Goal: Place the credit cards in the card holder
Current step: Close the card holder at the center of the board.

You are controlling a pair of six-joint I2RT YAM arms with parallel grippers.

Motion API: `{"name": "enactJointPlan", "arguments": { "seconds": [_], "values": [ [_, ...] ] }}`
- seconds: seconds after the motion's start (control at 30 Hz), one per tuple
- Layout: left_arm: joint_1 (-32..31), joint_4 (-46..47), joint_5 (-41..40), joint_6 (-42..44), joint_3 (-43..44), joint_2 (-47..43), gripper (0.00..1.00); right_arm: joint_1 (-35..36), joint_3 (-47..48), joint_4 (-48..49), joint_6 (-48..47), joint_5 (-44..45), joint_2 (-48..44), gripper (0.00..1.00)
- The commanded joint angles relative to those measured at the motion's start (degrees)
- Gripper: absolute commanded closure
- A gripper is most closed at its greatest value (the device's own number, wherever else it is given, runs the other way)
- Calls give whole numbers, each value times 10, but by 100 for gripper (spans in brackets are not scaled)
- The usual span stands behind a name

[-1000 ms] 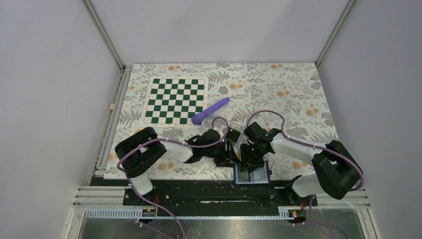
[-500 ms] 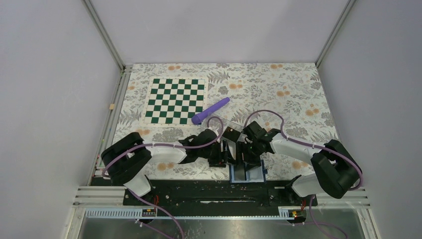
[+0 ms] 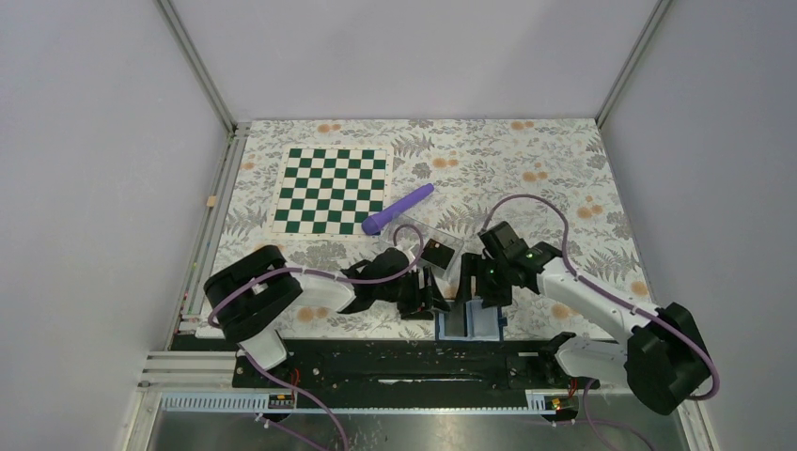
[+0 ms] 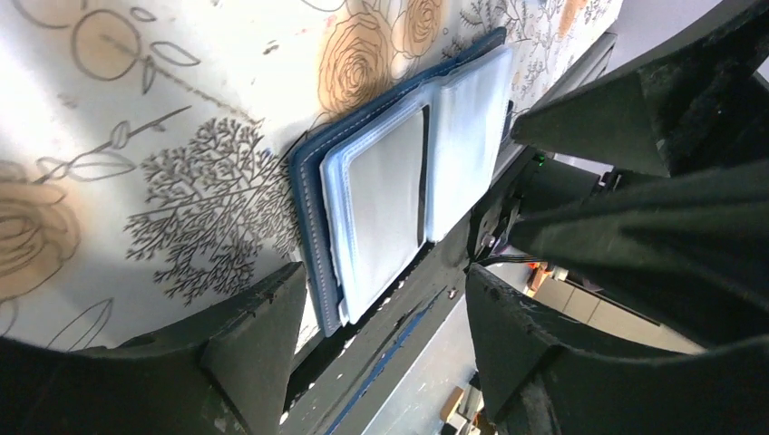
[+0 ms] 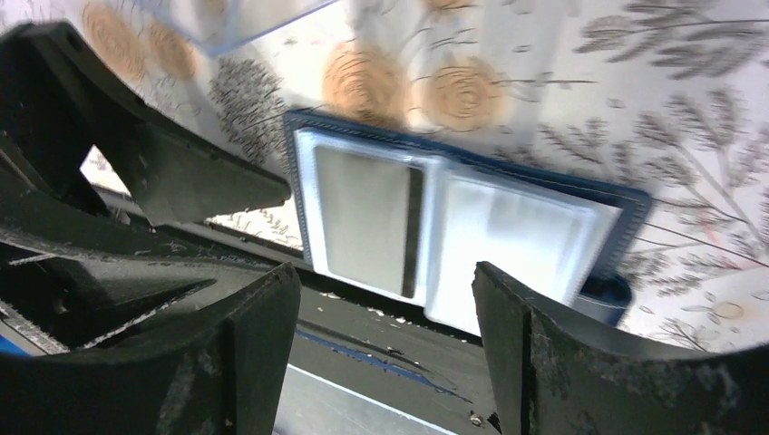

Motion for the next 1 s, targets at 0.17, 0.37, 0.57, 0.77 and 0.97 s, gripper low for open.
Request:
{"name": "enactJointPlan", "arguments": {
  "seconds": [0.17, 0.37, 0.57, 0.77, 0.97],
  "values": [
    [-4, -8, -7, -1, 23, 59, 34, -98, -63, -48, 19, 62, -27, 23],
    [-4, -1, 0, -1, 25, 66, 34, -99, -59, -30, 6, 47, 27, 25],
    [-4, 15, 3, -2, 21, 64, 38, -99, -62, -14, 1, 24, 18, 28],
    [-4, 45, 15, 3, 21, 44, 43, -99, -73, 39, 19, -74, -2, 39],
    [-3, 48, 17, 0, 16, 43, 44, -99, -69, 72, 23, -142, -30, 45]
  ]
}}
